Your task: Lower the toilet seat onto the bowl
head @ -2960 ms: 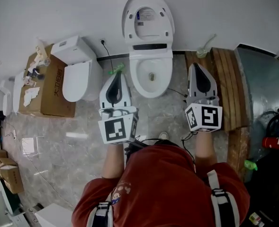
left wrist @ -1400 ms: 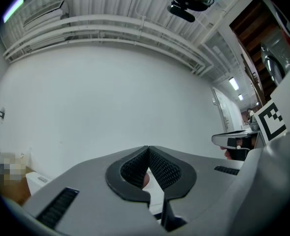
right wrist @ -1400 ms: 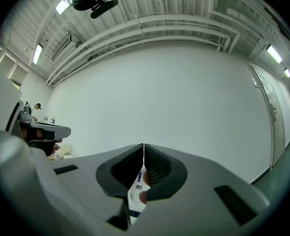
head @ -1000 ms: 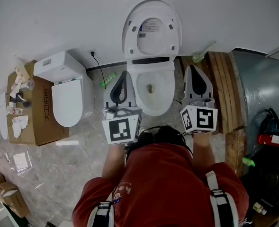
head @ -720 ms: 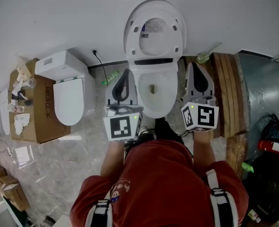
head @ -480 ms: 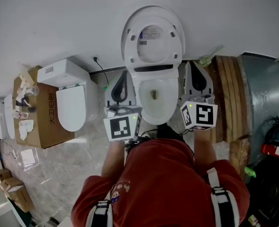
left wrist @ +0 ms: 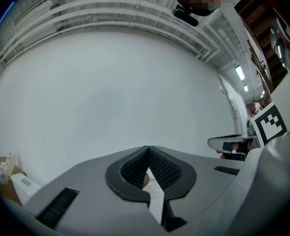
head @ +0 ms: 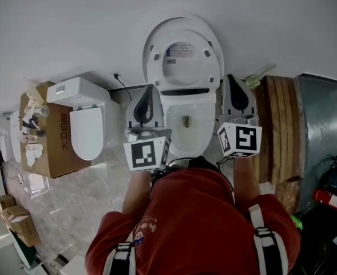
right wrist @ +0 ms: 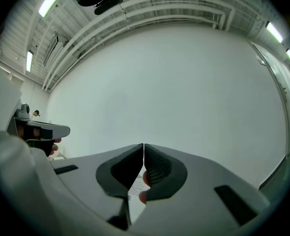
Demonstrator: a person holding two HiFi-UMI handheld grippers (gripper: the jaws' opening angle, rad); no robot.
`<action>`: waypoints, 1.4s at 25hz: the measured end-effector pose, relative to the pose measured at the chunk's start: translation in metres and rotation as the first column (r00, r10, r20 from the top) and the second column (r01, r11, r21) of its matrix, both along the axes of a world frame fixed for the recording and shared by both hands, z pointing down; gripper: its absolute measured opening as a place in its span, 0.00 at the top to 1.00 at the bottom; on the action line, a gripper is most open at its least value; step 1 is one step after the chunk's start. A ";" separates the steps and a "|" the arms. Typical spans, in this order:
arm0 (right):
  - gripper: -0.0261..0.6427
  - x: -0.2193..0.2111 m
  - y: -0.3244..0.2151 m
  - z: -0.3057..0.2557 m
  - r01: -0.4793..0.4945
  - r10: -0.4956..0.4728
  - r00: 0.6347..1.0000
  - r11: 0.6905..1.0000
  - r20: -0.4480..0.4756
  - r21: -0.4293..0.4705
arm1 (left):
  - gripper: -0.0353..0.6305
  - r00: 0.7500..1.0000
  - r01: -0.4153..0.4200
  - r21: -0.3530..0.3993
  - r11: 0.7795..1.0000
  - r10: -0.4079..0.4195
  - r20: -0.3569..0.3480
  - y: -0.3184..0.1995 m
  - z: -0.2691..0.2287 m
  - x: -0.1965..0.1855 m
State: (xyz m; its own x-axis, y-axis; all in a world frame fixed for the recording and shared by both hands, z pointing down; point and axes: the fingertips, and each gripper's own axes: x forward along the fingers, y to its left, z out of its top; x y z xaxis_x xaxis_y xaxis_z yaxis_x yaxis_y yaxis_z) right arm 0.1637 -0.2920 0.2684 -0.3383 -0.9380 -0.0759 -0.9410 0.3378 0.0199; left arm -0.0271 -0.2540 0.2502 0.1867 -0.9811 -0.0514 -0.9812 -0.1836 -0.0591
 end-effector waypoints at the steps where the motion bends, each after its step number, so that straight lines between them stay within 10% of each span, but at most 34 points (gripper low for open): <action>1: 0.94 0.001 -0.006 0.002 0.010 -0.010 1.000 1.000 0.003 -0.004 | 0.93 1.000 0.010 -0.010 1.000 -0.010 0.016 -0.004 0.001 0.001; 25: 0.94 -0.084 -0.103 0.054 0.047 -0.058 0.994 0.992 -0.093 -0.119 | 0.93 0.997 -0.076 -0.035 0.997 0.075 -0.024 -0.084 0.024 -0.040; 35: 0.94 -0.116 -0.154 0.086 0.065 -0.114 0.956 0.981 -0.272 -0.182 | 0.93 0.987 -0.140 -0.049 0.989 0.135 -0.089 -0.109 0.039 -0.063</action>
State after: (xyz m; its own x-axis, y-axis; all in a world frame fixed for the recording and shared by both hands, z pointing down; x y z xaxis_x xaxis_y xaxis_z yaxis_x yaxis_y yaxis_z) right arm 0.0481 -0.4459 0.3548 -0.4057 -0.8937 0.1914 -0.8716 0.4414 0.2133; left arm -0.0901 -0.3629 0.2887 0.3175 -0.9481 -0.0197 -0.9473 -0.3180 0.0380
